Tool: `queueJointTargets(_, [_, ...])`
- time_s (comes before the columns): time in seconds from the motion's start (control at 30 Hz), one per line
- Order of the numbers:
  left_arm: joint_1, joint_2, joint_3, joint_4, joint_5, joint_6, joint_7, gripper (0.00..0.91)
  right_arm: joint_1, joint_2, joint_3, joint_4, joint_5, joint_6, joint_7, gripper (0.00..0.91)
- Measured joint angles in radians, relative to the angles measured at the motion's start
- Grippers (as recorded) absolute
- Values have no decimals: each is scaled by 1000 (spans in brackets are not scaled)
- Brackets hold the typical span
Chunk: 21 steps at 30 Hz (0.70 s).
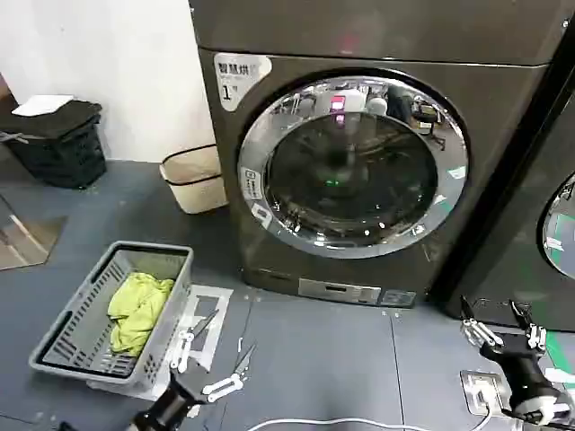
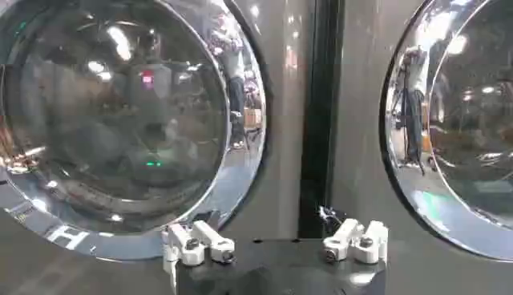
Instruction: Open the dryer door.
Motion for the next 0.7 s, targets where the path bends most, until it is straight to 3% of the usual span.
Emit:
queueJointTargets(0.37, [25,5,-15,-33,0,1,-2,907,102,-121,-84,-67,-5,76,-54,907])
queueJointTargets(0.7, [51,-15,-34,-70,3,5,-4,907,259,-265,-172,-182,118,147,-148,907])
